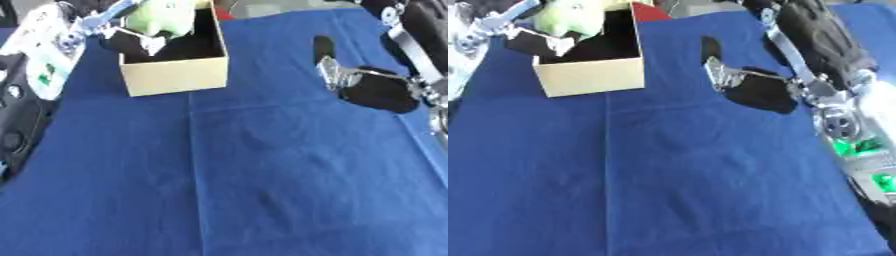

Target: Pick up objects on the table and place them in the box.

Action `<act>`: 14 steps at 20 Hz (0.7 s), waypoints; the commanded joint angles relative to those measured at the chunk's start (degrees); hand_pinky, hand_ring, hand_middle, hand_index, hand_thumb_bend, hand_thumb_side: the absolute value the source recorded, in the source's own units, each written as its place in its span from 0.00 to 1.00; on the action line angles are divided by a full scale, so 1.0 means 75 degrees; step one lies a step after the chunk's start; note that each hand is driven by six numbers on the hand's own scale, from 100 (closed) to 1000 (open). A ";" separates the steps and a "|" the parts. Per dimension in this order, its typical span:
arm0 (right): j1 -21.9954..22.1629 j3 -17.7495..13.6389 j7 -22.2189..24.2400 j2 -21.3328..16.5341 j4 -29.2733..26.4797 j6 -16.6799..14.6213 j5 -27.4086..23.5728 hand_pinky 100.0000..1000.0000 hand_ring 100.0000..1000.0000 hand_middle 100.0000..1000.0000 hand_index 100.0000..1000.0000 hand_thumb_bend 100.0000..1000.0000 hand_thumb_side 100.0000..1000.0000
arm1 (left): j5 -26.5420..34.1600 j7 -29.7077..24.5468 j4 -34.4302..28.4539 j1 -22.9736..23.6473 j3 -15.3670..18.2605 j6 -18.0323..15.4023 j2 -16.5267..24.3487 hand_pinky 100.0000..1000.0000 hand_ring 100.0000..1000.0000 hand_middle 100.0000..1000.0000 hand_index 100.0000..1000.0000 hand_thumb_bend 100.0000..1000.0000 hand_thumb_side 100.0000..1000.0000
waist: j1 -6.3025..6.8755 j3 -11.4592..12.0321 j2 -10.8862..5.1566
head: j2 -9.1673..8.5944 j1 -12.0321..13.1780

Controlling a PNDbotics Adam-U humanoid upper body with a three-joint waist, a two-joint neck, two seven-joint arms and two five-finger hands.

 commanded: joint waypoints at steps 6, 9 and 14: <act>-0.0132 -0.0102 -0.0082 -0.0107 -0.0123 -0.0012 -0.0073 0.93 0.81 0.75 0.85 0.00 0.62 | -0.0472 0.0304 0.0595 -0.0184 0.0299 0.0027 -0.0075 0.50 0.68 0.64 0.72 0.03 0.25 | 0.0007 -0.0082 -0.0072 | -0.0116 -0.0004; -0.0116 -0.0107 -0.0089 -0.0100 -0.0123 -0.0002 -0.0078 0.93 0.81 0.75 0.85 0.00 0.62 | -0.0602 0.0364 0.0673 -0.0225 0.0362 0.0041 -0.0108 0.59 0.77 0.73 0.79 0.41 0.37 | 0.0004 -0.0088 -0.0072 | -0.0109 0.0000; -0.0092 -0.0112 -0.0103 -0.0094 -0.0123 0.0009 -0.0085 0.93 0.81 0.75 0.85 0.00 0.62 | -0.1084 0.0549 0.0623 -0.0299 0.0457 0.0114 -0.0146 0.63 0.81 0.77 0.81 0.66 0.43 | 0.0006 -0.0108 -0.0067 | -0.0097 0.0020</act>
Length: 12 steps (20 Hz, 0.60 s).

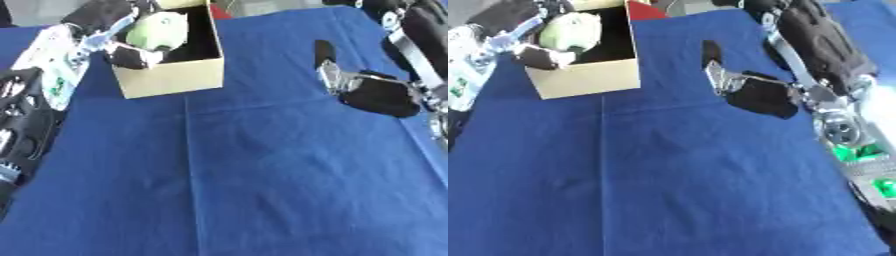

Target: Pick up objects on the table and place them in the box.

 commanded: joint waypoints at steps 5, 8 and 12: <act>-0.0071 -0.0118 -0.0035 -0.0108 -0.0121 0.0029 -0.0069 0.93 0.81 0.75 0.85 0.00 0.62 | -0.0733 0.0229 0.0002 -0.0217 0.0228 0.0109 -0.0012 0.64 0.82 0.78 0.83 0.78 0.44 | -0.0013 -0.0034 -0.0146 | -0.0021 0.0017; -0.0069 -0.0118 -0.0034 -0.0087 -0.0121 0.0038 -0.0064 0.93 0.81 0.75 0.85 0.00 0.62 | -0.0852 0.0304 -0.0026 -0.0226 0.0264 0.0134 -0.0026 0.63 0.81 0.77 0.82 0.74 0.44 | -0.0005 -0.0035 -0.0151 | -0.0008 0.0016; -0.0082 -0.0122 -0.0023 -0.0076 -0.0121 0.0039 -0.0043 0.93 0.81 0.75 0.85 0.00 0.62 | -0.0865 0.0434 -0.0120 -0.0217 0.0277 0.0164 -0.0032 0.61 0.80 0.75 0.80 0.68 0.45 | -0.0012 -0.0022 -0.0179 | 0.0053 0.0014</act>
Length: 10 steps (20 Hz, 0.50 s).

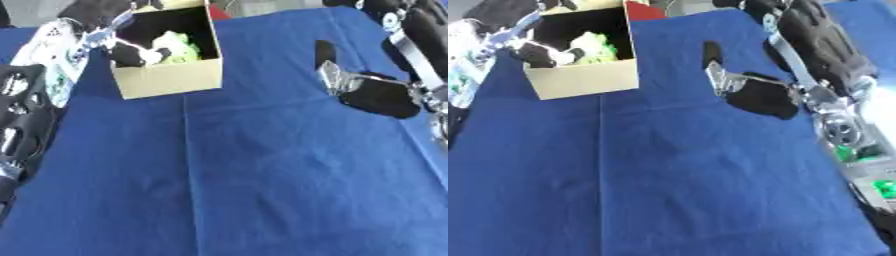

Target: Pick up objects on the table and place them in the box.

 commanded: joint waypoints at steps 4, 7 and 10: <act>-0.0094 -0.0132 0.0007 -0.0062 -0.0120 0.0009 0.0021 0.93 0.81 0.75 0.84 0.00 0.62 | 0.0135 0.0090 -0.0472 -0.0112 -0.0037 -0.0053 0.0143 0.60 0.79 0.75 0.79 0.61 0.46 | -0.0030 0.0067 -0.0257 | 0.0162 0.0019; -0.0054 -0.0137 0.0030 -0.0052 -0.0120 0.0005 0.0056 0.93 0.81 0.75 0.84 0.00 0.61 | 0.0408 -0.0054 -0.0851 -0.0013 -0.0196 -0.0103 0.0279 0.60 0.79 0.74 0.79 0.55 0.47 | -0.0036 0.0134 -0.0331 | 0.0256 0.0013; -0.0009 -0.0153 0.0047 -0.0027 -0.0120 -0.0002 0.0100 0.93 0.81 0.75 0.84 0.00 0.61 | 0.0908 -0.0278 -0.1360 0.0175 -0.0435 -0.0135 0.0493 0.60 0.78 0.74 0.79 0.51 0.48 | -0.0053 0.0213 -0.0431 | 0.0341 -0.0007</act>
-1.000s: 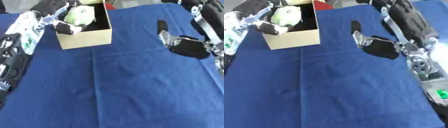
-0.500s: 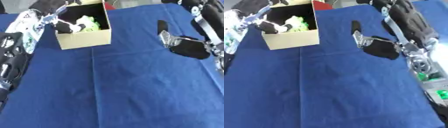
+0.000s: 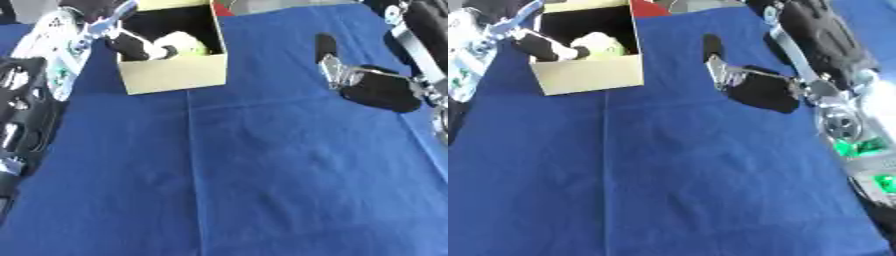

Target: Pick up objects on the table and place them in the box.

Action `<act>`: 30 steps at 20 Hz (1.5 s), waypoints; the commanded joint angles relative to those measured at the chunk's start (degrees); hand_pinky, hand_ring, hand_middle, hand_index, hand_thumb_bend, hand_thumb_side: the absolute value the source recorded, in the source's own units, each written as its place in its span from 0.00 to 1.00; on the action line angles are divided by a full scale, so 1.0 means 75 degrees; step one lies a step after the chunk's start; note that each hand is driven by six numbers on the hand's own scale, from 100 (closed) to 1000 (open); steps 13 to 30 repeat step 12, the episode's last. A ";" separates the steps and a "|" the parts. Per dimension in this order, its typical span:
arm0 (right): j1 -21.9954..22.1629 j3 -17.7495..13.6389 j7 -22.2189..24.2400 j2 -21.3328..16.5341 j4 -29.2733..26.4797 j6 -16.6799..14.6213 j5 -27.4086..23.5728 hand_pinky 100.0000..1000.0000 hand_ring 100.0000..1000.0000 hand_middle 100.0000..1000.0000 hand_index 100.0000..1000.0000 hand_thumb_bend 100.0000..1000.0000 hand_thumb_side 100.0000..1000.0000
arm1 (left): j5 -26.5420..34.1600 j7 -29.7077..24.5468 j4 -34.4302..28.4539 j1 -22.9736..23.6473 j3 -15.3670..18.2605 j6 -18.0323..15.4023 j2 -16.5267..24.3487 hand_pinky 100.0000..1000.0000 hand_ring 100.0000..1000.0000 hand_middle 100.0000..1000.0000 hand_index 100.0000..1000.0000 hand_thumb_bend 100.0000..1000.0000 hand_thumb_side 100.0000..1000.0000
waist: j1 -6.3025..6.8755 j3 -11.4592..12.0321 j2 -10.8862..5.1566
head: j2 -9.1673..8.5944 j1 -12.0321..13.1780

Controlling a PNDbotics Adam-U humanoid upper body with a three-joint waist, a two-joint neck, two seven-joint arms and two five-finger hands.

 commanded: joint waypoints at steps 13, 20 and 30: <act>-0.0018 -0.0144 0.0110 0.0095 -0.0120 -0.0082 0.0242 0.93 0.82 0.76 0.84 0.00 0.60 | 0.2856 -0.1086 -0.3060 0.1048 -0.0809 0.0579 0.1469 0.59 0.75 0.72 0.77 0.47 0.49 | -0.0103 0.0243 -0.0590 | 0.0420 -0.0057; -0.0018 -0.0144 0.0110 0.0095 -0.0120 -0.0082 0.0242 0.93 0.82 0.76 0.84 0.00 0.60 | 0.2856 -0.1086 -0.3060 0.1048 -0.0809 0.0579 0.1469 0.59 0.75 0.72 0.77 0.47 0.49 | -0.0103 0.0243 -0.0590 | 0.0420 -0.0057; -0.0018 -0.0144 0.0110 0.0095 -0.0120 -0.0082 0.0242 0.93 0.82 0.76 0.84 0.00 0.60 | 0.2856 -0.1086 -0.3060 0.1048 -0.0809 0.0579 0.1469 0.59 0.75 0.72 0.77 0.47 0.49 | -0.0103 0.0243 -0.0590 | 0.0420 -0.0057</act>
